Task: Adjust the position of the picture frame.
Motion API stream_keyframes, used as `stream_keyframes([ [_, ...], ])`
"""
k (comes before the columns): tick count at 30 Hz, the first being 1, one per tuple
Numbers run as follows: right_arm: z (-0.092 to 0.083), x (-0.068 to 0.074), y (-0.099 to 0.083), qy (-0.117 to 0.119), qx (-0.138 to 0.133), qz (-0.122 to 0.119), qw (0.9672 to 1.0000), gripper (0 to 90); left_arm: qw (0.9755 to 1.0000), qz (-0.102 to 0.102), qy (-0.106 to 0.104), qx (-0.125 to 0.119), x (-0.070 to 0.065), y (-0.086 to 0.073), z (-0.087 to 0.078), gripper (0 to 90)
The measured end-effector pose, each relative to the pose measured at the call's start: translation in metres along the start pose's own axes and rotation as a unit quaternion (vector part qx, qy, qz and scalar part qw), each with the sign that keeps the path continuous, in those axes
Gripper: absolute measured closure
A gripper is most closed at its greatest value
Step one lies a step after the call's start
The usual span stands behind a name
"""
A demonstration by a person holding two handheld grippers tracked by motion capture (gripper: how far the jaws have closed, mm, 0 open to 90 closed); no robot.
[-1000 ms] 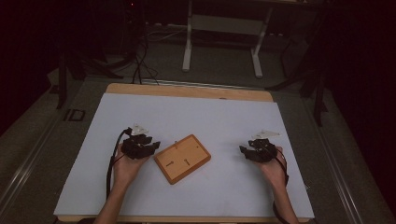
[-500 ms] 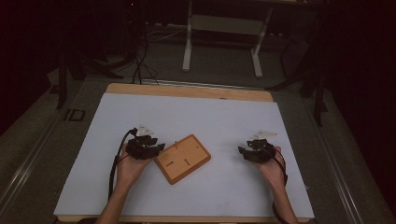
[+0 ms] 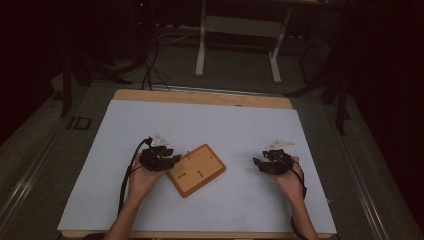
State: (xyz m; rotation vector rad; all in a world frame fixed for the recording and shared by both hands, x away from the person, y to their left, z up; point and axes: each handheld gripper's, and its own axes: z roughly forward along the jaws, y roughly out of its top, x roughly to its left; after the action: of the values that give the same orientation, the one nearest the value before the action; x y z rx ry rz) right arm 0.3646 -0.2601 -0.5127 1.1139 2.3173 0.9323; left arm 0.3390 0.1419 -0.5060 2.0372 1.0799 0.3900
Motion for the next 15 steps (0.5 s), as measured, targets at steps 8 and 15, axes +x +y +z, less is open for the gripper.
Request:
stream_keyframes([
  [8, 0.002, 0.001, 0.0, 0.0, 0.002, -0.003, 1.0, 47.7, 0.9997, 0.023, -0.007, 0.004, -0.009, 0.003, 0.009, 61.3],
  [15, 0.003, 0.002, 0.0, 0.002, 0.004, -0.003, 1.0, 47.7, 0.9993, 0.027, -0.024, 0.009, -0.014, 0.007, 0.023, 65.3],
])
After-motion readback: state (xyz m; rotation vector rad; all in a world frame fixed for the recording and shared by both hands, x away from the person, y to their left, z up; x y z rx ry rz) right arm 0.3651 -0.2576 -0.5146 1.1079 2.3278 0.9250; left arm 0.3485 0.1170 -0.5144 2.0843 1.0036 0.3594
